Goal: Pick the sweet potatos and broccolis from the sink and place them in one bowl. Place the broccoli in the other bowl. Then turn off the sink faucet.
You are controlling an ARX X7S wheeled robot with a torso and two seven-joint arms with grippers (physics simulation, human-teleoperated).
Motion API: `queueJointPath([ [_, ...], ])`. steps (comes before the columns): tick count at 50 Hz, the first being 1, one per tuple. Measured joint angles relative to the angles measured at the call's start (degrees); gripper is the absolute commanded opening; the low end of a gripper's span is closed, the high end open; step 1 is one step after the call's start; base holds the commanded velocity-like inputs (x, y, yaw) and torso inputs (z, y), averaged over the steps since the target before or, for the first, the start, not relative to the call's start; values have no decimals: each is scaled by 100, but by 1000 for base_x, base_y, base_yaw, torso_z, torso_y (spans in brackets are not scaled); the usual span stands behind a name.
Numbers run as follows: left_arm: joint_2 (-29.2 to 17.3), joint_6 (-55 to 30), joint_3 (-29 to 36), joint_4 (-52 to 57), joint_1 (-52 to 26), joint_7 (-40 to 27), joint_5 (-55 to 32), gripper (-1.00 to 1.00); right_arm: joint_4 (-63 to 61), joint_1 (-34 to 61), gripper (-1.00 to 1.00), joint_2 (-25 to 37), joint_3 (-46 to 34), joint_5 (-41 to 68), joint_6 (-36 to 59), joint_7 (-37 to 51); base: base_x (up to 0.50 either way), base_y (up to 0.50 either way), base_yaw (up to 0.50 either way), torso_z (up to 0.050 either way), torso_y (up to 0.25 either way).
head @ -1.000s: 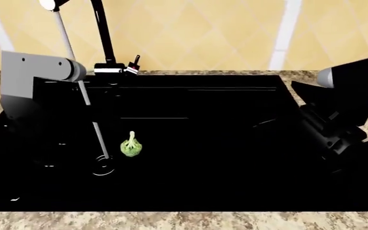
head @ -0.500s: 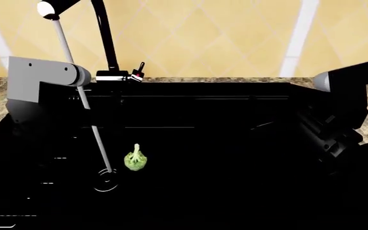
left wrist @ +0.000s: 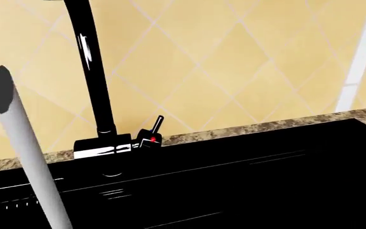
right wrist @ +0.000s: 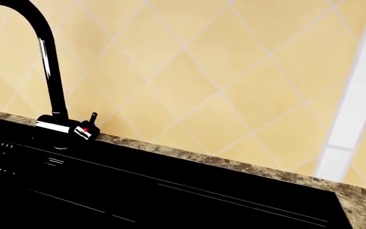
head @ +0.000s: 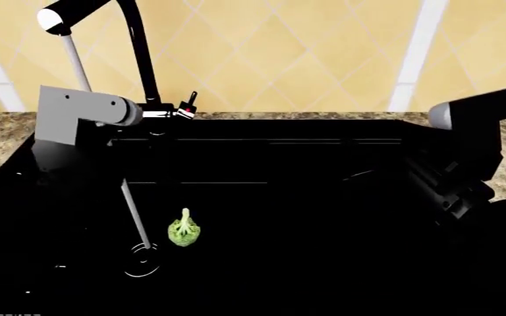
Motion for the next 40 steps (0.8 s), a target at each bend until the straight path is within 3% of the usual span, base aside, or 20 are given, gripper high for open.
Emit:
queueJointPath([
  [23,1069,-560,710,-2148,-362,682,260,100,110,67,100,17,-80,-67,-56,-68,0,0,0,0,0],
  [40,1508,-806,1049,-3136,-291,842,299,100,180,-21,100,50,-173,-218,-161,-204,0,0,0,0,0],
])
